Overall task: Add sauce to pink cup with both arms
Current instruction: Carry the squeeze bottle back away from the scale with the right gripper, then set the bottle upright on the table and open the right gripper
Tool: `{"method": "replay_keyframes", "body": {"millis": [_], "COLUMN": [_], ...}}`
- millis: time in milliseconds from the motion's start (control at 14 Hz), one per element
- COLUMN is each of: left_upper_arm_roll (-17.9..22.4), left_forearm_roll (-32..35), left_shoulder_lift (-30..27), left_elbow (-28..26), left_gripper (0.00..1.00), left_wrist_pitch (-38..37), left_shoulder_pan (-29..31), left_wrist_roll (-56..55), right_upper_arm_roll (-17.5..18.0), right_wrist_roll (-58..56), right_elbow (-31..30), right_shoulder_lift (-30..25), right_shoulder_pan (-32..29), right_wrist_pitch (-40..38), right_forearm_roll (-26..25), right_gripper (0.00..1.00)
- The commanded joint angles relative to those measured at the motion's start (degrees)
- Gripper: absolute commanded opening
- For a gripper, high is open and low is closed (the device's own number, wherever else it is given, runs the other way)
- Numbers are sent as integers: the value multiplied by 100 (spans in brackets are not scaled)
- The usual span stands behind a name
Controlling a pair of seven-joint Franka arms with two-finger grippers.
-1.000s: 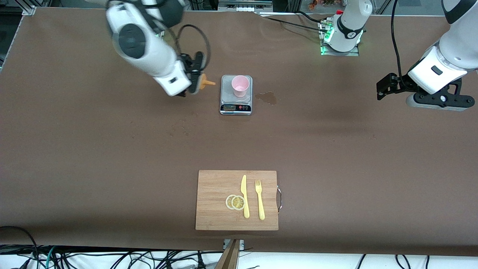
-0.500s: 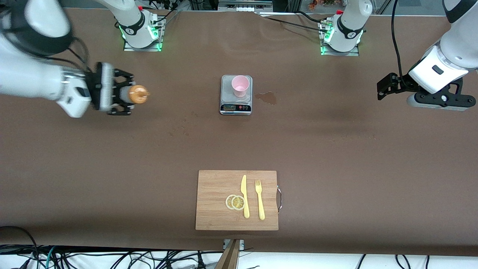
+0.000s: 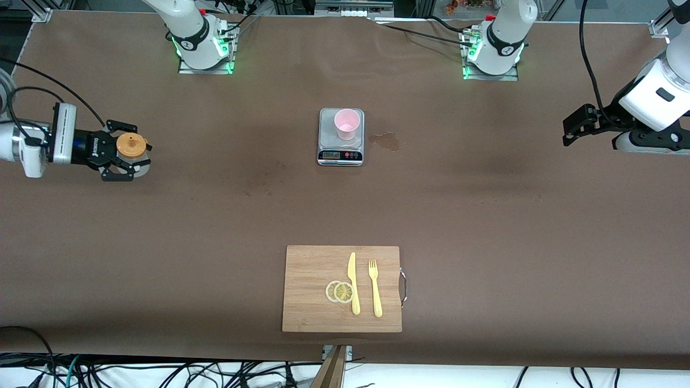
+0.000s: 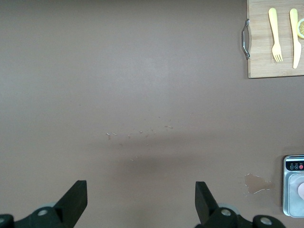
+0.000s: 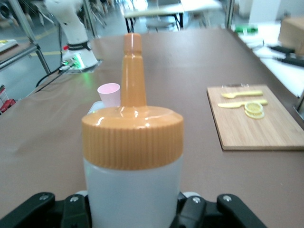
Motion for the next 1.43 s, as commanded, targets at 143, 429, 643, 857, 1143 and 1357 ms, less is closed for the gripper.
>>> {"method": "replay_keyframes", "body": {"millis": [143,429,643,857,1143,1357], "left_upper_arm_roll": [-15,-24,-41,-41,-68,-112], "left_forearm_roll": [-90,-161,-169,-292,-407,-389], "left_shoulder_lift": [49,49,40,58,49,40], "left_elbow": [160,160,160,169,160,160], "left_gripper": [100,100,100,100,100,100], "left_wrist_pitch": [-94,-129,-156,-138,-156,-225], "left_shoulder_pan": [23,23,23,14,-3,-39], "left_wrist_roll": [55,46,46,55,37,-7], "right_upper_arm_roll": [70,193,658,939,993,993], "right_wrist_roll": [-2193,-2802,-3012,-3049,-2865,-2671], "right_elbow": [260,726,726,980,1306,1342], "right_shoulder_lift": [1770,2618,3038,3531,3735,3735], "right_shoulder_pan": [-585,-612,-621,-629,-638,-673], "right_wrist_pitch": [-801,-1277,-1216,-1110,-961,-917], "right_forearm_roll": [821,1429,2182,2843,3196,3197], "right_gripper": [37,37,37,37,40,77]}}
